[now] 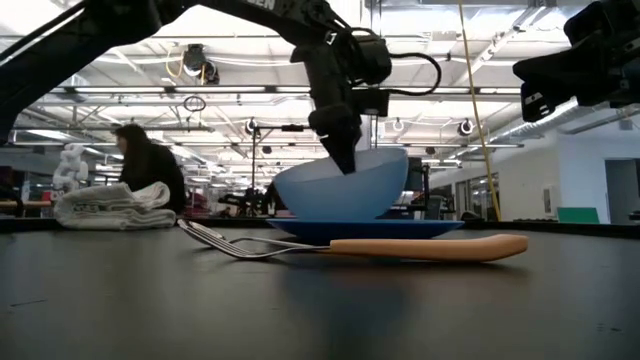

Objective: Set table place
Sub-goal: Put the blue bowl on the blue plate on the table

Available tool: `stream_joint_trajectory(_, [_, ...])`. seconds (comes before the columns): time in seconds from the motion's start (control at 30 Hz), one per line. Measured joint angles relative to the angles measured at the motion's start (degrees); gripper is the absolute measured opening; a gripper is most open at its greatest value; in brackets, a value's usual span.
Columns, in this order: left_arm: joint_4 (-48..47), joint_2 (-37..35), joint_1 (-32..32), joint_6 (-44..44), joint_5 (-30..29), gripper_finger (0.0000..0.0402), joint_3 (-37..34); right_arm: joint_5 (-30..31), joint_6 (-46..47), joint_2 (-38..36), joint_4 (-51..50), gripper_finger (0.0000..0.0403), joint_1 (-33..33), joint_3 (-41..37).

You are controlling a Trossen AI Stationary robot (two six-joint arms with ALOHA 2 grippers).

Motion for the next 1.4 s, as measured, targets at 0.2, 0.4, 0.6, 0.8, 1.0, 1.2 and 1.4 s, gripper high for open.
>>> stream_joint_trajectory(0.2, [-1.2,0.1,0.2,0.1,-0.4,0.0004,0.0,0.0,-0.3,0.0,0.0,0.0000,0.0,0.0])
stream_joint_trajectory(0.4, [-0.9,0.7,0.6,0.0,-0.3,0.0004,0.1,0.0,-0.1,0.0,0.0,0.0000,0.0,0.0])
stream_joint_trajectory(0.6, [-0.5,1.7,1.1,-0.2,0.6,0.0004,0.0,0.0,0.0,0.0,0.0,0.0000,0.0,0.0])
stream_joint_trajectory(0.8, [0.0,1.8,1.3,0.0,0.9,0.0003,0.0,0.0,-0.2,0.0,0.0,0.0000,0.0,0.0])
stream_joint_trajectory(1.0, [0.3,2.5,1.8,-0.1,1.5,0.0004,0.0,0.0,-0.3,0.0,0.0,0.0000,0.0,0.0])
stream_joint_trajectory(1.2, [0.2,3.8,2.0,0.1,2.2,0.0007,0.0,0.0,-0.1,0.0,-0.1,0.0000,0.0,0.0])
stream_joint_trajectory(1.4, [0.5,3.8,2.0,0.8,2.2,0.0025,-0.1,0.0,-0.6,0.0,-0.3,0.0000,0.0,0.0])
